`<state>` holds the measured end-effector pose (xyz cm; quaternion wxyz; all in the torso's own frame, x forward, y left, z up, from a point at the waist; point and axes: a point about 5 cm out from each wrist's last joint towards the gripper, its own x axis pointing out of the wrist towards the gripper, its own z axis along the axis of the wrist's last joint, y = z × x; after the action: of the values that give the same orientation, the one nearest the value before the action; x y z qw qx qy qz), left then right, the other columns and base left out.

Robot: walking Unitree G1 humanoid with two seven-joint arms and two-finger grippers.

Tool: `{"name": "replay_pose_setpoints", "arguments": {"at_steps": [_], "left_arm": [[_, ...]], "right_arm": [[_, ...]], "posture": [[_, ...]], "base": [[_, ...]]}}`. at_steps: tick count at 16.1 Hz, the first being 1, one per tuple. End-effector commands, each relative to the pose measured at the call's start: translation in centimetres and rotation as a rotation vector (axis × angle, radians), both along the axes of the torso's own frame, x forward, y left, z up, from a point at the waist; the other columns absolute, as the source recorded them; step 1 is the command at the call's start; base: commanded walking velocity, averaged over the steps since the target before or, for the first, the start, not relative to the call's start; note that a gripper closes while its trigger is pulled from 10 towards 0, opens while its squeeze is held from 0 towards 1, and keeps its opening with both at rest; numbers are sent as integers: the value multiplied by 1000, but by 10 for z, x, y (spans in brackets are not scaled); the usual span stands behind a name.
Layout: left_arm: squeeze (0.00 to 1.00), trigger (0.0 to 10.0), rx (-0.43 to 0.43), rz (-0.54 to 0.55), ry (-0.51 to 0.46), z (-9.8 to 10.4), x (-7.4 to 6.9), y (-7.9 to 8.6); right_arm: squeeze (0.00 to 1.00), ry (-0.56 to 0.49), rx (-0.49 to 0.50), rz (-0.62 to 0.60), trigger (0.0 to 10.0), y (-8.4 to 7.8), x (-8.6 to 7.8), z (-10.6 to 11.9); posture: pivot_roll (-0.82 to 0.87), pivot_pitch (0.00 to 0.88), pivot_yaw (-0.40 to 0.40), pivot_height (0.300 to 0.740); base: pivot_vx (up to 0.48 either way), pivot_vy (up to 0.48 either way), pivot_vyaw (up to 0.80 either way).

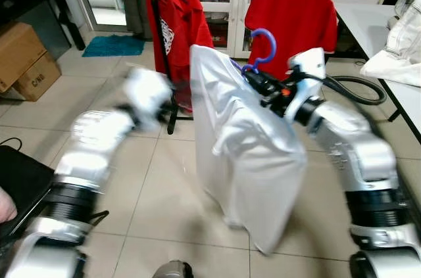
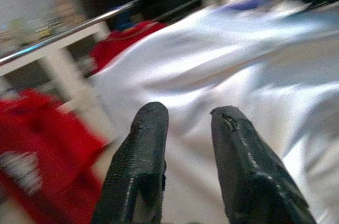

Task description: Hang hanger

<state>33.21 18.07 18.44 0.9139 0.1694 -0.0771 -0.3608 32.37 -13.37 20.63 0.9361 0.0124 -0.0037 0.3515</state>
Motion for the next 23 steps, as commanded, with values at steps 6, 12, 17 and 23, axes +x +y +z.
{"name": "replay_pose_setpoints", "arguments": {"at_steps": [6,12,17,23], "left_arm": [[1000,10000,33,233,-95,36,9,77],[0,10000,-1,120,149,-9,13,71],[0,0,-51,-116,247,-21,16,36],[0,0,-76,-159,201,-20,14,24]], "right_arm": [[0,-82,36,186,10000,-18,-15,18],[0,-94,93,382,10000,-21,-34,29],[0,-89,103,454,10000,-21,-43,32],[0,-81,91,436,10000,-21,-42,31]], "posture": [[-13,0,48,740],[-19,0,45,740],[-30,0,46,740],[-32,0,50,740]], "base": [[0,0,0],[0,0,0],[0,0,0],[0,0,0]]}}
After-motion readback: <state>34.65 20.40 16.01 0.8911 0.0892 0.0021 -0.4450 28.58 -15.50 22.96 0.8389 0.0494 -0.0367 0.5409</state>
